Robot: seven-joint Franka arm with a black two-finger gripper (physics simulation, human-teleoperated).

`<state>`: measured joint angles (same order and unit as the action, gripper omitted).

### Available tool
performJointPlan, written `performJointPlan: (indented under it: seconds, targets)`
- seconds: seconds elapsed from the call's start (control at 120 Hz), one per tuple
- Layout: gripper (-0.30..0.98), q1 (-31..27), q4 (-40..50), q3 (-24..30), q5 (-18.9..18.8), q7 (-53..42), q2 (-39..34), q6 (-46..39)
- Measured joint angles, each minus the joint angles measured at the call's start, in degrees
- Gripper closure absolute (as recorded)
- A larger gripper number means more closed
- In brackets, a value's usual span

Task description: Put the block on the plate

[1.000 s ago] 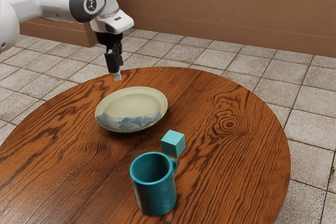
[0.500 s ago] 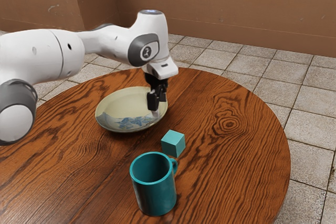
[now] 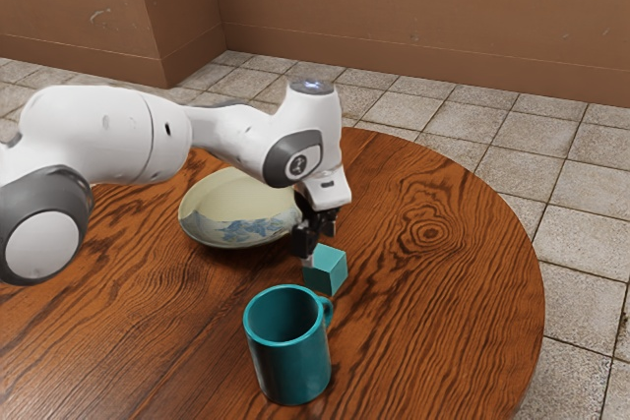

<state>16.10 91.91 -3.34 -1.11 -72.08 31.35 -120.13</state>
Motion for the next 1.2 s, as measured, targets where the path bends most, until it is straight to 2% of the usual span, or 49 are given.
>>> performJointPlan:
  seconds: [0.517,0.567,0.667,0.8,0.917,1.2]
  targets:
    - [0.01,0.42,0.24,0.00,0.23,-1.99,4.96,-4.58]
    - [0.07,0.42,0.23,0.00,0.24,-2.09,5.05,-4.80]
    - [0.31,0.43,0.22,-0.02,0.00,-2.27,4.94,-5.20]
    - [0.30,0.42,0.23,-0.08,-0.28,-2.42,4.74,-5.64]
    - [0.28,0.50,0.45,-0.08,-0.32,-2.57,3.06,-5.54]
    - [0.27,-2.93,5.65,-0.06,0.40,-2.96,-7.90,-4.94]
